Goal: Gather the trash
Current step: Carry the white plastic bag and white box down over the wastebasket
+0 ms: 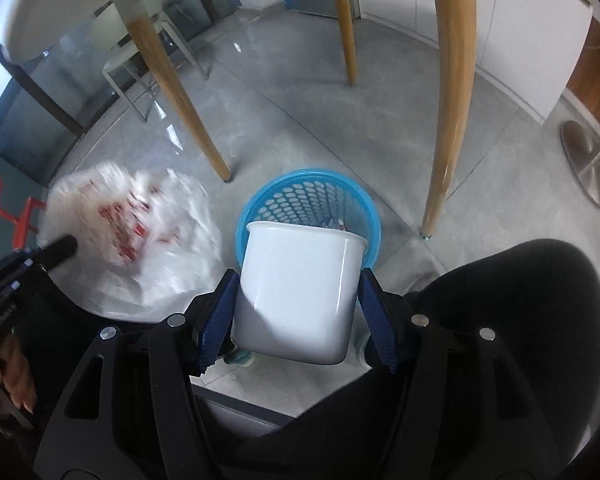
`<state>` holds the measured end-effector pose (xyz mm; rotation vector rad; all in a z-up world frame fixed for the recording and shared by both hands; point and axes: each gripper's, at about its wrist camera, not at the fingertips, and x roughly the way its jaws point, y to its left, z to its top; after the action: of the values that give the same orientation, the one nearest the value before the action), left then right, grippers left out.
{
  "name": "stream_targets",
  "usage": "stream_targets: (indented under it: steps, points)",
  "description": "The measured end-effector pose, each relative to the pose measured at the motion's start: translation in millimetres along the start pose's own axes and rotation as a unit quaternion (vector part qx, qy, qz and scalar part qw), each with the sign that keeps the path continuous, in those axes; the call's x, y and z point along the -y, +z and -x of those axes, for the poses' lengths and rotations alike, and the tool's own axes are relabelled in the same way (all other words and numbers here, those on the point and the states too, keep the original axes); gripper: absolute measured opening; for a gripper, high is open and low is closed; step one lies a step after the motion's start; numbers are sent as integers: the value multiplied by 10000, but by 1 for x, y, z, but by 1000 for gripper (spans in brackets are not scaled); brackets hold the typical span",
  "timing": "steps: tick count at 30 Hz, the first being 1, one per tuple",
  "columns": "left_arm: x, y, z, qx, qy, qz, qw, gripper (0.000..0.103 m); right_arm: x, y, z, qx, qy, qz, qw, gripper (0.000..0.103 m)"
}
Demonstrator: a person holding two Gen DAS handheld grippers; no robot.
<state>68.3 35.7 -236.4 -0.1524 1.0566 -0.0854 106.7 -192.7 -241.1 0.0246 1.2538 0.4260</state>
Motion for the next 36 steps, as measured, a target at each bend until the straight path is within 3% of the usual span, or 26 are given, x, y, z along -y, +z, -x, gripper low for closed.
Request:
stream_targets:
  steps: [9,19,36]
  points:
    - [-10,14,-45,-347,-32,386,9986,2,1,17,-47,-349,-89,-199,9992,58]
    - [-24,26,-109,-1126,212,832,9899,2,10,36,-104,-734,-196,-340,9965,58]
    - [-21,40,-206,-1856,430,402,9809,2,29,54,-187,-1409,-148,-686,9875,57]
